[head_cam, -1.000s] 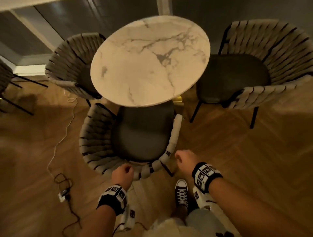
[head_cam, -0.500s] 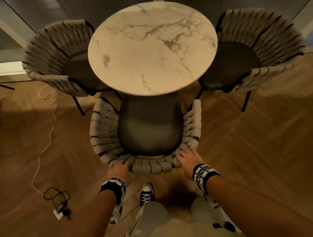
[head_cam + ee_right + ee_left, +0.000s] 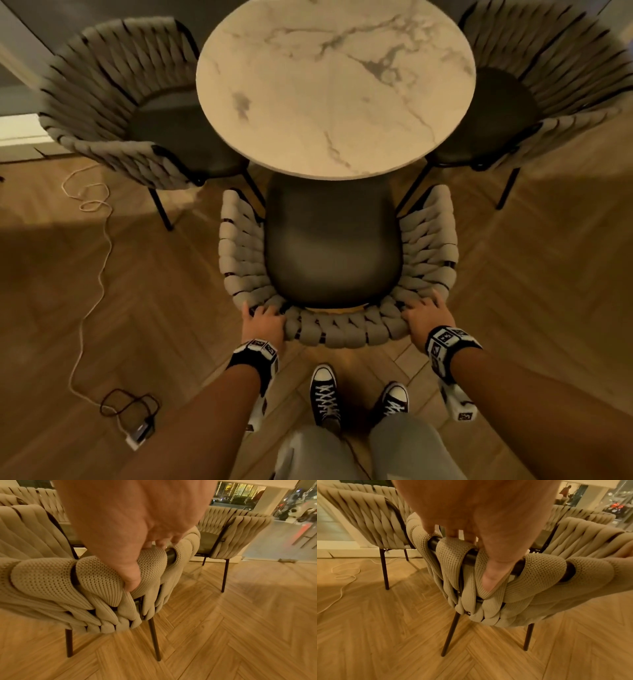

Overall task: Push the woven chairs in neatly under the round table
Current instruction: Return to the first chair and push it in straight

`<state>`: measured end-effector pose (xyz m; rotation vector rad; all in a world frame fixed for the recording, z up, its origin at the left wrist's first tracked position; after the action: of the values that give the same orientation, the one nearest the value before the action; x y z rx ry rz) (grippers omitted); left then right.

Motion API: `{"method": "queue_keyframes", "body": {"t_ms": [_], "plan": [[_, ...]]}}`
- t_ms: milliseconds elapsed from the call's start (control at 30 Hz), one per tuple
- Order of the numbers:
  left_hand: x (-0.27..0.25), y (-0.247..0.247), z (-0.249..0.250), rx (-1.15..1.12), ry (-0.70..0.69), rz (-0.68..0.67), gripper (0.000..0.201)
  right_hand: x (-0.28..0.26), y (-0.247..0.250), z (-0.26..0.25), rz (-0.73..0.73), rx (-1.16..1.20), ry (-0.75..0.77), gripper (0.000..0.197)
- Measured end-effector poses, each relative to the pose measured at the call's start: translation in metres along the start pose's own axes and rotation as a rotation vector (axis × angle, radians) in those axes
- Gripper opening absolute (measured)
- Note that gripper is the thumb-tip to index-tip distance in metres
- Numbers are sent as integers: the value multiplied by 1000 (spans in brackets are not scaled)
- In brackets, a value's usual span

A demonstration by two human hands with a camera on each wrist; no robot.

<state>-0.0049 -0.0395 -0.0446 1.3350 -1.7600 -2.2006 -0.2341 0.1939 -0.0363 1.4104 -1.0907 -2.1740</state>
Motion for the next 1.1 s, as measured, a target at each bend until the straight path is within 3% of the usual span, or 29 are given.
{"method": "queue_keyframes", "body": {"t_ms": [200, 433, 700, 1100], "plan": [[-21, -14, 18, -13, 21, -28, 42, -19, -10, 7, -24, 29, -17, 41], [-36, -25, 33, 70, -142, -49, 45, -42, -30, 16, 12, 17, 11, 45], [-27, -29, 37, 138, -222, -87, 55, -35, -39, 13, -80, -82, 49, 69], [5, -1, 32, 154, -225, 14, 46, -13, -17, 26, 23, -22, 52, 58]]}}
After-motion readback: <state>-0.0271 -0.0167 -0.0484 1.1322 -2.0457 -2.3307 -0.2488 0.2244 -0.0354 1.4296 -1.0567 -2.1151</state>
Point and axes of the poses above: each hand's wrist, its own x-axis towards the middle knuckle, its own y-axis out of the back of the hand, z = x × y, the point moved 8 cm from there along x, towards the middle knuckle, and after that the axes turned 6 degrees about -x, right-handed, at the moved point
